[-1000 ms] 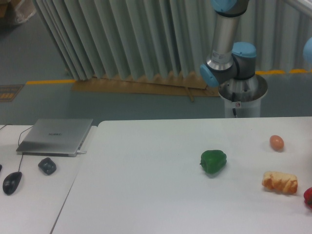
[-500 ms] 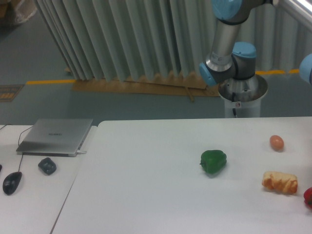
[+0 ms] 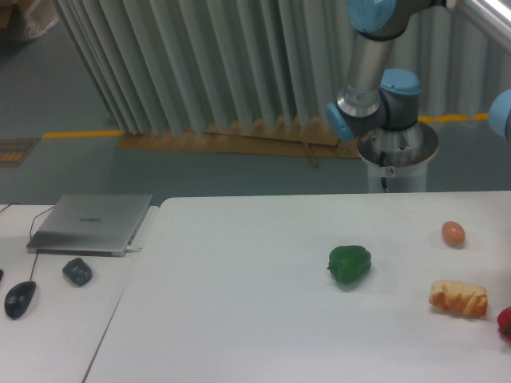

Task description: Place the yellow pepper in a basket

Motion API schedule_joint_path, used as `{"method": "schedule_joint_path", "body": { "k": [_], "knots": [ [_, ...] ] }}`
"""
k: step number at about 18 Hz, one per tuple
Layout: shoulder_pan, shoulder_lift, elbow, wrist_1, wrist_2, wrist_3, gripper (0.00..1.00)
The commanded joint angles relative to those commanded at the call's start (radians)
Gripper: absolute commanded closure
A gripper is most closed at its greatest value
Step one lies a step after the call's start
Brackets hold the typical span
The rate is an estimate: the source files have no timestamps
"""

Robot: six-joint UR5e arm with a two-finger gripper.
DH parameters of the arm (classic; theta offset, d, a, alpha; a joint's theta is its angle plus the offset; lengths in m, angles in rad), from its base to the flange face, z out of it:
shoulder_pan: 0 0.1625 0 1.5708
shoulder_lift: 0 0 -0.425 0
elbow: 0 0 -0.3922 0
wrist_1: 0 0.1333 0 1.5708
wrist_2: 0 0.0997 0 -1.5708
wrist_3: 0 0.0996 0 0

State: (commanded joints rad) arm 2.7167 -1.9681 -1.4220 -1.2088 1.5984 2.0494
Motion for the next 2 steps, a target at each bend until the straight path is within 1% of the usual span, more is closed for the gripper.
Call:
{"method": "schedule_joint_path", "body": {
  "k": [2],
  "knots": [
    [0.002, 0.0, 0.0, 0.0, 0.0, 0.0, 0.0]
  ]
}}
